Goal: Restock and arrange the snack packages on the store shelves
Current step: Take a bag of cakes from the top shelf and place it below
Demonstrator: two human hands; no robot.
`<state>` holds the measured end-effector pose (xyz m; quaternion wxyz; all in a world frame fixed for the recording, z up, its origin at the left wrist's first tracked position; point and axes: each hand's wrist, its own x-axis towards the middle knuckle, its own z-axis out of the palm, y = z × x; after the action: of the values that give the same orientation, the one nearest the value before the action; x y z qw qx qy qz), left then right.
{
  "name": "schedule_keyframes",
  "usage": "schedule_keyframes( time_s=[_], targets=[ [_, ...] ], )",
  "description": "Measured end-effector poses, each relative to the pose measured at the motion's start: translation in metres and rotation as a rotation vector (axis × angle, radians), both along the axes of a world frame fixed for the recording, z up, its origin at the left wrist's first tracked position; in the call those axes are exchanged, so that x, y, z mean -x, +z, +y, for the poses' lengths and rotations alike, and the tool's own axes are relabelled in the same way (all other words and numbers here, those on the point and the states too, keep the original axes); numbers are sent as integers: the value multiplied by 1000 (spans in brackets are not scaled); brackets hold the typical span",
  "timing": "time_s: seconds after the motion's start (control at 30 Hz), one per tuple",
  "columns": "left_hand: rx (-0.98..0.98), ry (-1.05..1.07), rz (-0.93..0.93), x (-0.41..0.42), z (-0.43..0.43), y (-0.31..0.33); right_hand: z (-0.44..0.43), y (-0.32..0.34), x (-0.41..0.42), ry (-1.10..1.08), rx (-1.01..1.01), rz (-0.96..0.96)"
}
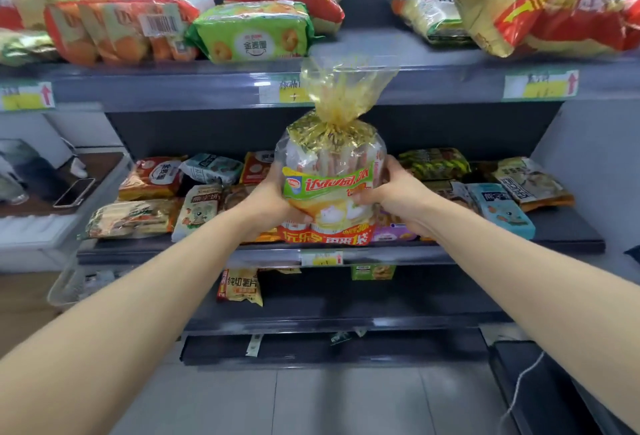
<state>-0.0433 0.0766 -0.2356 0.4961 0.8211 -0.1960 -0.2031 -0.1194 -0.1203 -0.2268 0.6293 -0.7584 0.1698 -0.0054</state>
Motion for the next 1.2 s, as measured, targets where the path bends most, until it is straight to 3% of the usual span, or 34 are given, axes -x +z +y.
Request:
schedule_keyframes(
  time_s=[0.23,0.43,0.7,0.97,1.2],
  targets=[
    [44,126,0,-36,-20,-37,-24,-23,-56,72,62,-23],
    [158,219,138,-63,-16,-54,-25,-36,-90,100,8,-11],
    [38,341,38,-111,-7,-59,-29,-60,-136,80,-16,13],
    [-15,442,-98,-173,11,-82,-28,-95,-177,-58,196,32],
    [1,455,-152,-201,6,-95,-8,-107,-224,177,423,66]
  ],
)
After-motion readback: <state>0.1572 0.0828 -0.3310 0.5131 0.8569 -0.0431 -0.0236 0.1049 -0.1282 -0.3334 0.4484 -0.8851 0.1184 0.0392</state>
